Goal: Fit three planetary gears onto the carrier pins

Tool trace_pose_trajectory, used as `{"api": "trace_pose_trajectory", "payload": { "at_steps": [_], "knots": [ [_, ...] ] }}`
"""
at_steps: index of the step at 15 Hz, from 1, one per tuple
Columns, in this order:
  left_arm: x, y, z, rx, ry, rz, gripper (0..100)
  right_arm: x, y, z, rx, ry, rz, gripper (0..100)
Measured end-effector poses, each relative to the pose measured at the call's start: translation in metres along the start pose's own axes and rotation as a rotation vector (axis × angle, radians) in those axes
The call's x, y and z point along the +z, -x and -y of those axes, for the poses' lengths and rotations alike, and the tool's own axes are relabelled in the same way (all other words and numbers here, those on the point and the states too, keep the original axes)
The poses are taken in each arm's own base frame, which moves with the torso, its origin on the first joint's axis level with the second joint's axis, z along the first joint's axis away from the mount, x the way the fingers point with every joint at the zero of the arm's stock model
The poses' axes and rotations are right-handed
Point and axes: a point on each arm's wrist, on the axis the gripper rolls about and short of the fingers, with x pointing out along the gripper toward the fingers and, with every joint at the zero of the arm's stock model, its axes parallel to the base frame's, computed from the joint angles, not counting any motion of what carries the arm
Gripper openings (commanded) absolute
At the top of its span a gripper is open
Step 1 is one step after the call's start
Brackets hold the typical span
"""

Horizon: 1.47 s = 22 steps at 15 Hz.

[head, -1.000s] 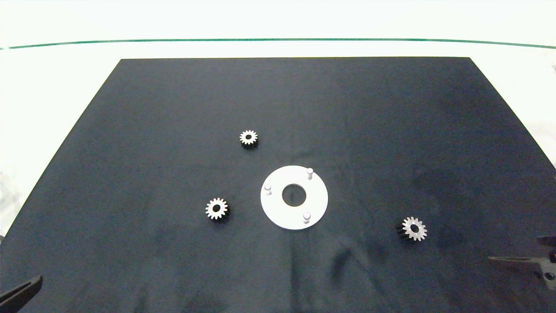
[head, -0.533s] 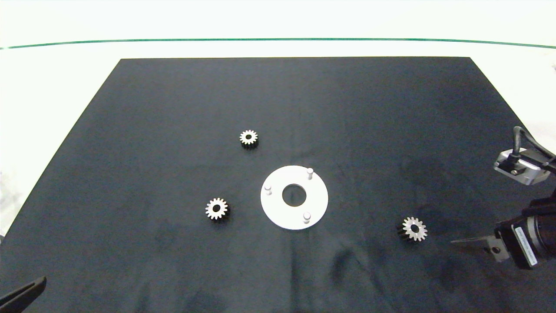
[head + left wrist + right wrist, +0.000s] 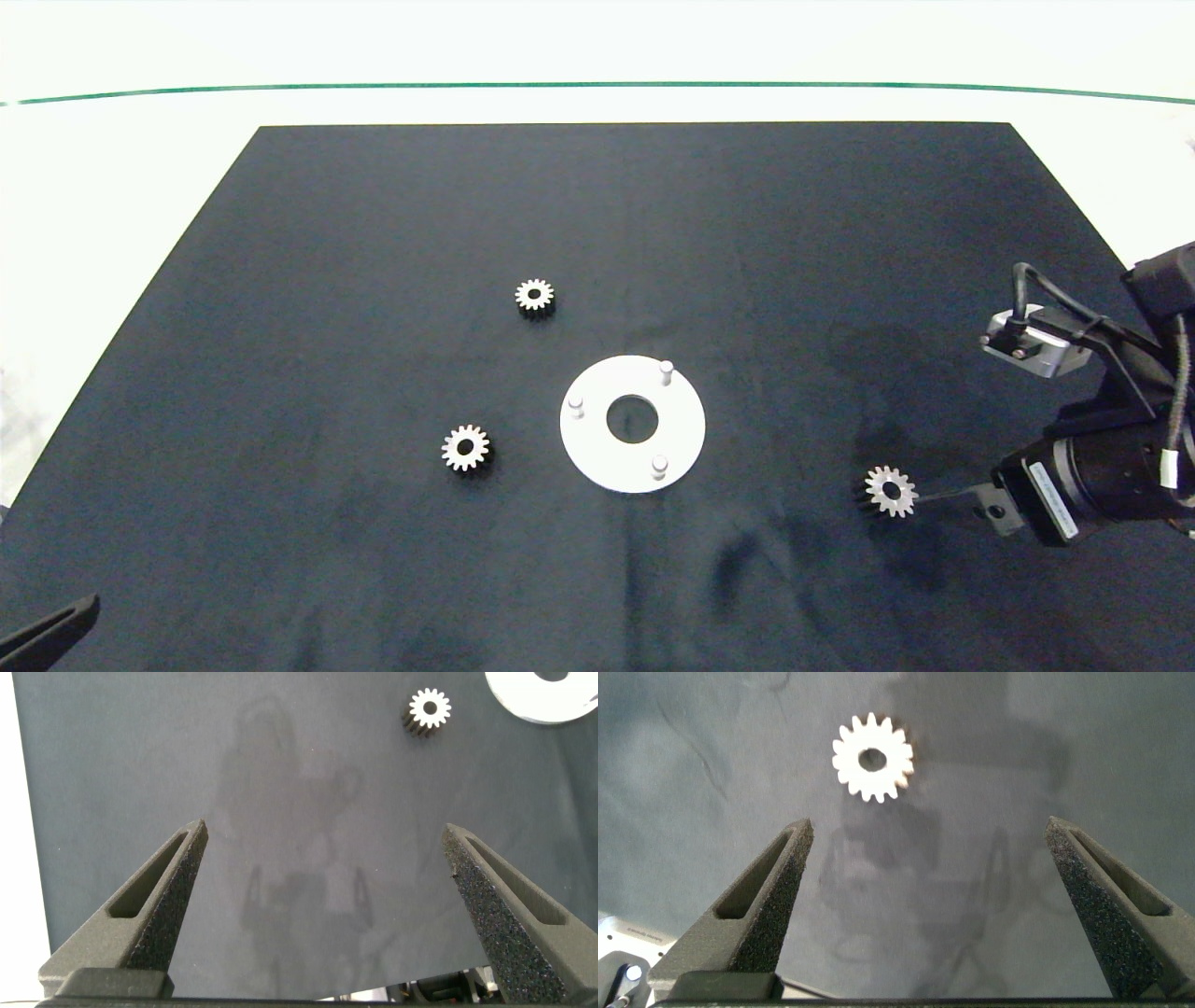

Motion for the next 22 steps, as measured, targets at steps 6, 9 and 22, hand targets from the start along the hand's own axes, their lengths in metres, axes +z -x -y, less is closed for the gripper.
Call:
{"api": "trace_pose_trajectory", "payload": {
  "at_steps": [6,9,22],
  "knots": [
    [-0.002,0.000,0.000,0.001,0.000,-0.003,100,-0.008,-0.016,-0.016,0.025,0.140,-0.042,100],
    [-0.003,0.001,0.000,0.001,0.000,0.003,100,-0.006,-0.022,-0.014,-0.005,0.190,0.039,100],
    [-0.005,0.005,0.001,0.003,0.000,0.016,100,-0.016,-0.041,-0.016,-0.034,0.206,0.146,100]
  ]
}}
